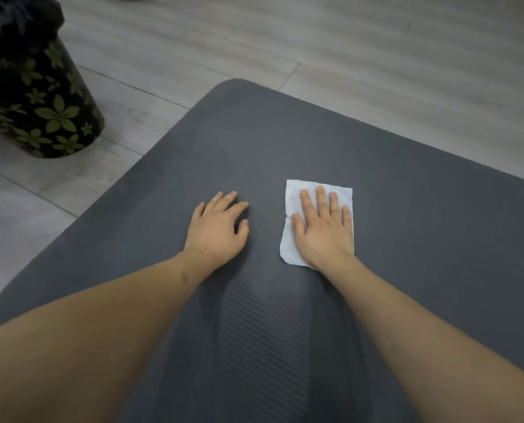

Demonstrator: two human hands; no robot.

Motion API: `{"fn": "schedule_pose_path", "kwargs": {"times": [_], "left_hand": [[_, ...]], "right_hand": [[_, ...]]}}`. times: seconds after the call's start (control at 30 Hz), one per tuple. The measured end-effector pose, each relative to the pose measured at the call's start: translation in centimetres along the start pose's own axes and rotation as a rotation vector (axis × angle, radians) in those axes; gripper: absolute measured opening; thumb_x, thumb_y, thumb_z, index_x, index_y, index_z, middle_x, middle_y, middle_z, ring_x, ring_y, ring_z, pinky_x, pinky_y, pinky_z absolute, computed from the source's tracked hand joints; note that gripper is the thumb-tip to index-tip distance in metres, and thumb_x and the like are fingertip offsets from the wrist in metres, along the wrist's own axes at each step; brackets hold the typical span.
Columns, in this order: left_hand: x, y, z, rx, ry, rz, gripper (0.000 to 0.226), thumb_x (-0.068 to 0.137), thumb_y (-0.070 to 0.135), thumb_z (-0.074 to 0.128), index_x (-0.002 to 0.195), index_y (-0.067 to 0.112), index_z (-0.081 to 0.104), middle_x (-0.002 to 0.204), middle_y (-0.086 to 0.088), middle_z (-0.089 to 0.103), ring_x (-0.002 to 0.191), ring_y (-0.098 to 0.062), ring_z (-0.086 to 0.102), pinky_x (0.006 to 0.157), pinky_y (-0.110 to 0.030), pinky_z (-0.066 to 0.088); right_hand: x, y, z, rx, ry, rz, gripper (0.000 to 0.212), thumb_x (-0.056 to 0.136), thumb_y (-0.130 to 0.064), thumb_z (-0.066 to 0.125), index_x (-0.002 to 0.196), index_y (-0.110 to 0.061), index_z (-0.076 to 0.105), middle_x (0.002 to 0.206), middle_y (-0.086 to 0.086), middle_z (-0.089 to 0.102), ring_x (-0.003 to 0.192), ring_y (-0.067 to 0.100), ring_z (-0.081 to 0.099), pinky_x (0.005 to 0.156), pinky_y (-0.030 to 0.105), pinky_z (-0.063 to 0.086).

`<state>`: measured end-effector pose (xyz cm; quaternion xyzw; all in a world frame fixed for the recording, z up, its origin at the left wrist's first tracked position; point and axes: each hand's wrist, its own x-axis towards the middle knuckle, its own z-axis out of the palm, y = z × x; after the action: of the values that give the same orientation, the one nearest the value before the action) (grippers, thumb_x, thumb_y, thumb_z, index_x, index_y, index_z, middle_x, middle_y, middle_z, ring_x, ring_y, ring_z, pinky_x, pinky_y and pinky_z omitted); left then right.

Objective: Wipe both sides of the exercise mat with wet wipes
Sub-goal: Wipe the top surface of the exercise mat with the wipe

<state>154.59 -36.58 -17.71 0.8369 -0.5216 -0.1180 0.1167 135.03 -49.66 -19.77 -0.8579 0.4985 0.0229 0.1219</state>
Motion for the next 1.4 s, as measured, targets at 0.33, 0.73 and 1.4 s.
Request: {"fn": "schedule_pose_path", "kwargs": {"times": [0.33, 0.73, 1.4], "left_hand": [[6.0, -0.2, 2.0, 0.111, 0.215, -0.012, 0.041, 0.096, 0.038, 0.042, 0.133, 0.038, 0.059, 0.149, 0.011, 0.050, 0.144, -0.013, 0.038, 0.113, -0.042, 0.029], [6.3, -0.1, 1.9, 0.204, 0.182, -0.003, 0.047, 0.095, 0.039, 0.038, 0.139, 0.037, 0.055, 0.154, 0.009, 0.046, 0.147, -0.015, 0.035, 0.115, -0.045, 0.029], [7.0, -0.1, 1.7, 0.213, 0.116, -0.068, 0.054, 0.096, 0.040, 0.033, 0.148, 0.034, 0.045, 0.164, 0.008, 0.031, 0.148, -0.017, 0.029, 0.120, -0.053, 0.021]], "right_hand": [[14.2, 2.8, -3.1, -0.020, 0.006, 0.028, 0.067, 0.102, -0.060, 0.008, 0.164, -0.038, 0.000, 0.173, -0.003, -0.008, 0.159, 0.025, -0.010, 0.127, 0.051, -0.008], [28.7, 6.2, -6.7, -0.024, 0.016, 0.034, 0.071, 0.097, -0.063, 0.008, 0.164, -0.039, 0.005, 0.174, -0.001, -0.001, 0.160, 0.026, -0.003, 0.127, 0.053, -0.003], [27.0, 1.6, -6.1, -0.055, -0.036, -0.161, 0.066, 0.101, -0.062, 0.014, 0.164, -0.042, 0.005, 0.174, -0.005, -0.005, 0.160, 0.023, -0.007, 0.127, 0.051, -0.005]]}}
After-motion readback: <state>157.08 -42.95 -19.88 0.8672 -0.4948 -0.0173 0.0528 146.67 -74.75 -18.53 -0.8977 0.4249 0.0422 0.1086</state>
